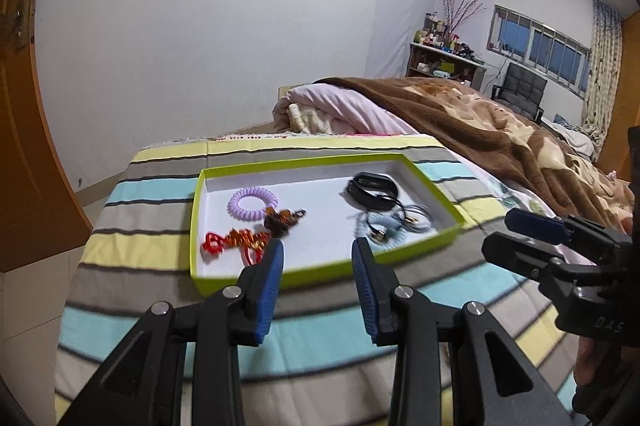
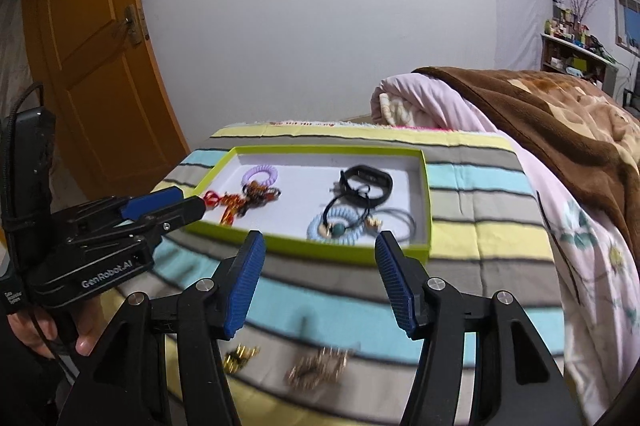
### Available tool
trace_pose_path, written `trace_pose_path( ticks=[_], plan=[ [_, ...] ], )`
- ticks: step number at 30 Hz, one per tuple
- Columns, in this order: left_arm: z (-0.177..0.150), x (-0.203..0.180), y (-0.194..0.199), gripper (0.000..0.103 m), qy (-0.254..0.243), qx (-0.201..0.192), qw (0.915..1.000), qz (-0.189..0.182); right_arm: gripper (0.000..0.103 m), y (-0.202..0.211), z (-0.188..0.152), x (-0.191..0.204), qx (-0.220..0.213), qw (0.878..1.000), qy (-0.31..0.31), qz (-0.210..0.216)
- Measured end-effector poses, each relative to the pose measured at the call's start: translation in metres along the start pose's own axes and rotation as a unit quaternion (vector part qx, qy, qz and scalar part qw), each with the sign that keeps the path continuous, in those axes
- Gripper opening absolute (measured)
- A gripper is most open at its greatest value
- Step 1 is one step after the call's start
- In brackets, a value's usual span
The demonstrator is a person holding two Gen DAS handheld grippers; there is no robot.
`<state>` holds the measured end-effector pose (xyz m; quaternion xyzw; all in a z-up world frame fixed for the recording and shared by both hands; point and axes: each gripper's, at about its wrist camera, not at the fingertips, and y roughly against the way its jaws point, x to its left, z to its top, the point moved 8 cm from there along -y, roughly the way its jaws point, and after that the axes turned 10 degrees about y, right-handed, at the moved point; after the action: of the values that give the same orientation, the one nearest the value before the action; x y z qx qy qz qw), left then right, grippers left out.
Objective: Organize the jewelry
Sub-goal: 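Withdraw both tools toward the gold charm and rose-gold rhinestone hair clip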
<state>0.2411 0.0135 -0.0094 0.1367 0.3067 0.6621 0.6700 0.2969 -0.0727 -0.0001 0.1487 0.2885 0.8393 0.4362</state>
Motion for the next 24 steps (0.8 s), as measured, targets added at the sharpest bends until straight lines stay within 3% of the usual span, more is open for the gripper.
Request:
trace_pose_path(
  ticks=[11,17,24],
  plan=[
    [-0.035,-0.012,0.046,0.037,0.0,-0.007,0.9999,-0.008,0.058,0.047,-0.035,0.008,-0.002,1.0,-0.006,-0.018],
    [-0.054,-0.01,0.057,0.05,0.011,-0.005,0.9999,-0.009,0.058,0.06,-0.051,0.013,0.002,1.0,-0.009,-0.019],
    [-0.071,-0.01,0.057,0.051,0.018,0.008,0.9997,-0.013,0.058,0.062,-0.067,0.017,0.013,1.0,-0.008,-0.017]
  ],
)
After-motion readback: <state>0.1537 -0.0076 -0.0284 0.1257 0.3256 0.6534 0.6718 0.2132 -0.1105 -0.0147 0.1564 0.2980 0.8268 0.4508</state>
